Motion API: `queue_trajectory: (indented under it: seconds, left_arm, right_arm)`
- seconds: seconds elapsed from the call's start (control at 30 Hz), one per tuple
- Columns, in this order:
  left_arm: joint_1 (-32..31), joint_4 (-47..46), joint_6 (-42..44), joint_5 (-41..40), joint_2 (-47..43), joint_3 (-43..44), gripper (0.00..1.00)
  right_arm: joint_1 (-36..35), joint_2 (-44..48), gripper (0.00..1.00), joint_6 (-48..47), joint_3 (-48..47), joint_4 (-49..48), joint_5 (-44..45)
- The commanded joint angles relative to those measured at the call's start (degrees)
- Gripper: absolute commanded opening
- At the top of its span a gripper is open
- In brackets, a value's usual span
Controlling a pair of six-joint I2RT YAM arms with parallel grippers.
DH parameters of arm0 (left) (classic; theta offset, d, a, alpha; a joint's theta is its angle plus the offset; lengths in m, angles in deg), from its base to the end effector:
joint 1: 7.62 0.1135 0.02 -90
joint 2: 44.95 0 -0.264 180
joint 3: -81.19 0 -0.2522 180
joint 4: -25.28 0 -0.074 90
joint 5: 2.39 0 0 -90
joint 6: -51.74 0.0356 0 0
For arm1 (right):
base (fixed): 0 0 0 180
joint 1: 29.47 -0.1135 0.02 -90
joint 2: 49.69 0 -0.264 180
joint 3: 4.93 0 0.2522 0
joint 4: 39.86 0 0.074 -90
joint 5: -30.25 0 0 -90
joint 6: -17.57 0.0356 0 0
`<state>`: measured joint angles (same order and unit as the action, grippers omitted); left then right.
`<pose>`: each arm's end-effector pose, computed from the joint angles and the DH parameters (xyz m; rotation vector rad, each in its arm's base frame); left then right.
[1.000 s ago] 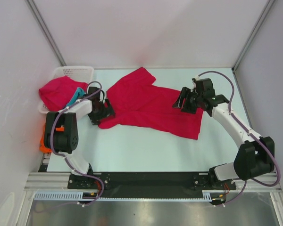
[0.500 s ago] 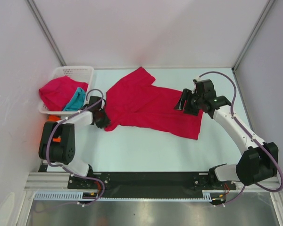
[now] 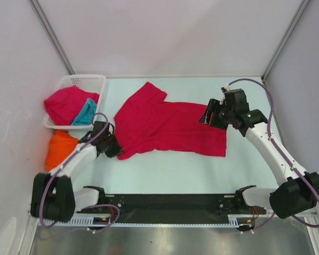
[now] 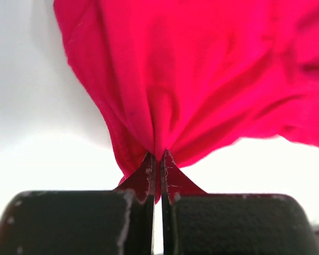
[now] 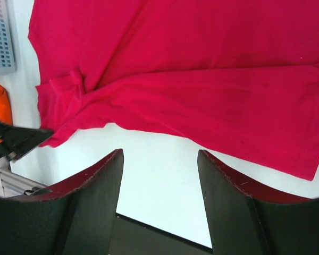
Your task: Fold and stack the t-shirts
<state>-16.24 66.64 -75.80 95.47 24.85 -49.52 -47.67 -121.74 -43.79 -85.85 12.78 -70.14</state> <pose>0.2134 -0.0373 0.1765 -0.6314 2.6354 -0.4374 0.2512 0.0894 0.3281 0.1256 2.3993 0.6076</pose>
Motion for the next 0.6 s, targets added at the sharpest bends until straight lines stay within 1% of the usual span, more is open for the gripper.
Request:
queue_trajectory:
  seconds: [0.0, 0.07, 0.13, 0.17, 0.2, 0.23, 0.27, 0.3, 0.37, 0.43, 0.47, 0.57]
  left_arm:
    - [-0.4, 12.1, -1.2, 0.4, -12.3, -0.3, 0.01]
    - [-0.3, 12.7, -3.0, 1.8, -17.5, -0.5, 0.02]
    - [-0.3, 14.2, -3.9, 3.1, -18.9, 1.0, 0.03]
    - [-0.3, 14.2, -3.9, 3.6, -19.0, 1.6, 0.08]
    - [-0.3, 14.2, -3.8, 2.8, -18.7, 2.0, 0.16]
    - [-0.3, 14.2, -2.9, 2.3, -18.0, 2.8, 0.31]
    - [-0.3, 14.1, -2.3, 2.2, -15.8, 3.3, 0.61]
    - [-0.2, 14.6, -1.8, 2.8, -14.8, 3.8, 0.72]
    - [-0.3, 14.8, -1.0, 3.3, -13.5, 5.2, 0.86]
    - [-0.2, 14.8, -1.0, 3.2, -14.1, 6.7, 0.92]
    - [-0.3, 14.9, -1.0, 2.9, -14.3, 7.4, 0.96]
    - [-0.3, 15.2, -0.9, 3.0, -14.3, 10.1, 0.97]
  right_arm:
    - [-0.9, 1.4, 0.64, -1.2, -1.1, 2.3, 2.2]
    - [-1.0, 1.5, 0.64, -1.3, -0.3, 2.2, 3.0]
    - [-1.1, 0.3, 0.64, -1.3, -0.3, 2.5, 3.6]
    - [-1.1, -0.1, 0.64, -1.3, -0.5, 3.2, 4.7]
    - [-1.1, -0.6, 0.65, -1.2, -0.7, 3.4, 5.3]
    - [-1.1, -1.2, 0.66, -1.3, -0.8, 3.6, 6.1]
    - [-1.0, -2.4, 0.66, -1.3, -0.7, 3.3, 8.0]
    - [-0.9, -3.3, 0.67, -1.5, -0.7, 3.3, 9.1]
    - [-0.1, -6.1, 0.67, -1.8, -1.0, 3.1, 12.5]
    - [1.1, -7.9, 0.68, -2.1, -1.6, 3.0, 13.5]
    - [1.5, -10.1, 0.68, -2.4, -2.0, 2.2, 14.3]
    - [3.6, -13.8, 0.69, -2.8, -4.7, 0.6, 15.3]
